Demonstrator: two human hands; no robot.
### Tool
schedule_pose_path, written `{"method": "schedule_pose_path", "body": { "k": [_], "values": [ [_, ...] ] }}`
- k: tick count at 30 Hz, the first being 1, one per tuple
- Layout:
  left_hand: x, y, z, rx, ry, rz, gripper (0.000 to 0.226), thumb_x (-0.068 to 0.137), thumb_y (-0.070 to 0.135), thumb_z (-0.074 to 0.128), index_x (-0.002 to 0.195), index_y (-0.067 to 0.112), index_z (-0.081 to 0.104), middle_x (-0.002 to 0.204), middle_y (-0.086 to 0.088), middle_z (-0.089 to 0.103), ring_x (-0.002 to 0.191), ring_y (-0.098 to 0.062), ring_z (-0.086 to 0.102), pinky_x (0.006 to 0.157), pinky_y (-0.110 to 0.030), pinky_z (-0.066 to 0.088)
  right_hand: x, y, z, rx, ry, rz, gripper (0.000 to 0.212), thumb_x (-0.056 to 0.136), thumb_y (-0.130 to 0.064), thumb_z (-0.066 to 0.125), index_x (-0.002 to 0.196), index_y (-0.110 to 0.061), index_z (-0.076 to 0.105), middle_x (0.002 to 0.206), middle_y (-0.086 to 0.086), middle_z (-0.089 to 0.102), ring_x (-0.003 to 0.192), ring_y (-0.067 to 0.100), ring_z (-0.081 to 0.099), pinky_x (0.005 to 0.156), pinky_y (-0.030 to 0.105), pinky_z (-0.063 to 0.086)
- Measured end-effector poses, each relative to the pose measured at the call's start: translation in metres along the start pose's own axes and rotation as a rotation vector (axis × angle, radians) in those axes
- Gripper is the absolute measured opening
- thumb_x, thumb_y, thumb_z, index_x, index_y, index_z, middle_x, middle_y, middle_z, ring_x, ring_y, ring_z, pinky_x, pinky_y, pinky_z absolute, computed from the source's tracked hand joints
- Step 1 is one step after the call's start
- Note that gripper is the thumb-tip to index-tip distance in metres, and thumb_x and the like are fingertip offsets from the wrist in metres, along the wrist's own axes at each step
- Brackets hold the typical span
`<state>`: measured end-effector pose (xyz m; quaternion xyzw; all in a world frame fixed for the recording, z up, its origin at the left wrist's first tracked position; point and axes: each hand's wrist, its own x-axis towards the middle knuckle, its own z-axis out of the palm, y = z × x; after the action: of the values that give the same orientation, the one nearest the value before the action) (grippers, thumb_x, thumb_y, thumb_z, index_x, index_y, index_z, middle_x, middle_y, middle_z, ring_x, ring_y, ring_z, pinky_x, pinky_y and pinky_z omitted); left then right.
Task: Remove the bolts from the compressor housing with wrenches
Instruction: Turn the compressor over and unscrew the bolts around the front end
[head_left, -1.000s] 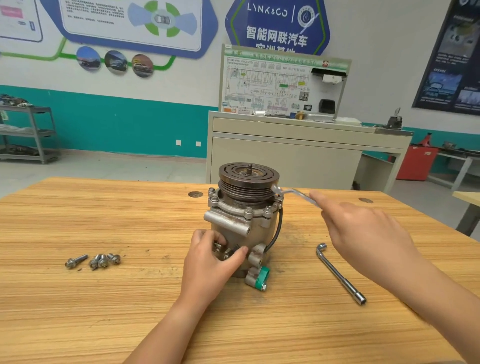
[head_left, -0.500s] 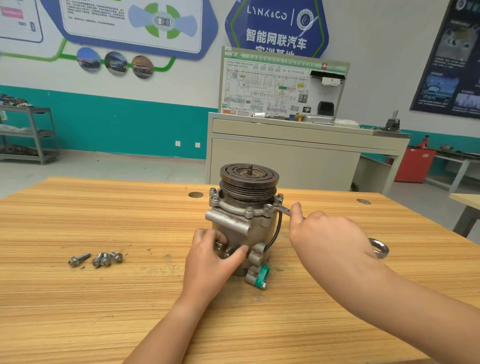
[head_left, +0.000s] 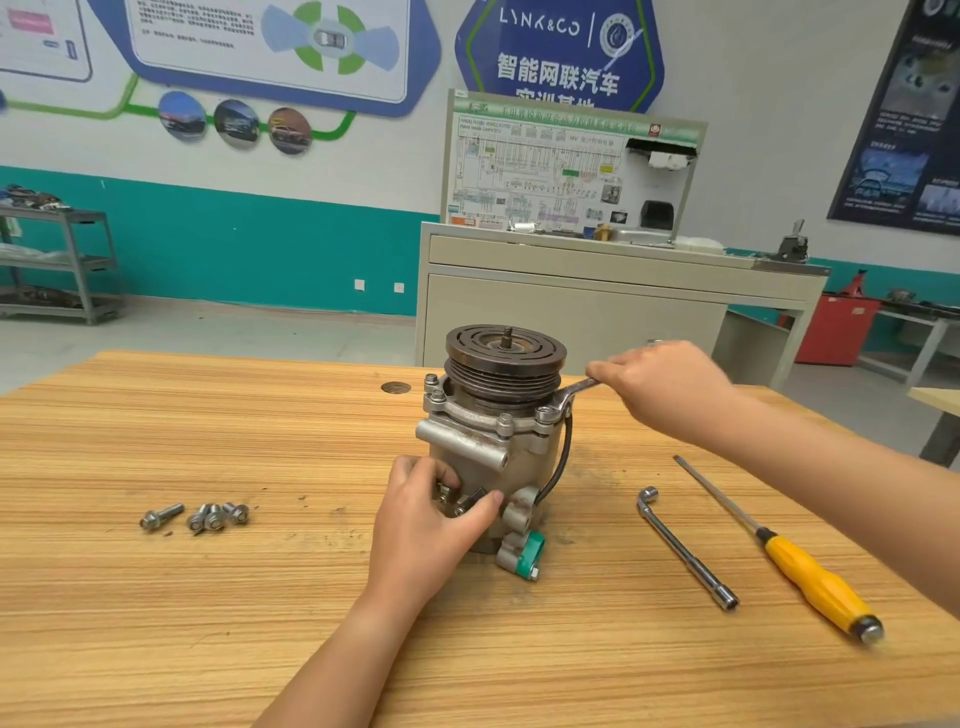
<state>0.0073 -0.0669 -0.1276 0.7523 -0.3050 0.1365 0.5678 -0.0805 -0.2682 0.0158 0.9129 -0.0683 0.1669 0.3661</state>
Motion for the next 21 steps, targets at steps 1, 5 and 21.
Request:
{"method": "schedule_pose_path", "body": {
  "k": [1, 5, 21],
  "values": [
    [0.0, 0.0, 0.0, 0.0, 0.0, 0.001, 0.034, 0.058, 0.049, 0.069, 0.07, 0.026, 0.047, 0.085, 0.008, 0.048, 0.083, 0.009, 0.044, 0.064, -0.002, 0.033, 0.006, -0.005, 0.008, 0.008, 0.016, -0.007, 0.038, 0.095, -0.006, 0.034, 0.128, -0.021, 0.044, 0.112, -0.005, 0.063, 0.097, 0.017, 0.061, 0.077, 0.027, 0.049],
    [0.0, 0.0, 0.0, 0.004, -0.004, 0.006, 0.033, 0.059, 0.048, 0.07, 0.07, 0.026, 0.047, 0.084, 0.008, 0.048, 0.083, 0.009, 0.044, 0.064, -0.002, 0.033, 0.013, -0.023, 0.028, 0.122, 0.043, 0.051, 0.031, 0.097, -0.009, 0.033, 0.122, -0.018, 0.05, 0.109, -0.004, 0.064, 0.096, 0.017, 0.06, 0.08, 0.026, 0.045],
    [0.0, 0.001, 0.0, -0.004, -0.002, -0.012, 0.033, 0.061, 0.043, 0.073, 0.071, 0.025, 0.048, 0.087, 0.007, 0.049, 0.087, 0.007, 0.045, 0.066, -0.001, 0.032, -0.086, -0.035, -0.06, 0.185, -0.232, 0.254, 0.058, 0.095, -0.017, 0.031, 0.144, -0.033, 0.005, 0.061, -0.008, 0.038, 0.052, 0.01, 0.034, 0.042, 0.025, 0.027]
  ]
}}
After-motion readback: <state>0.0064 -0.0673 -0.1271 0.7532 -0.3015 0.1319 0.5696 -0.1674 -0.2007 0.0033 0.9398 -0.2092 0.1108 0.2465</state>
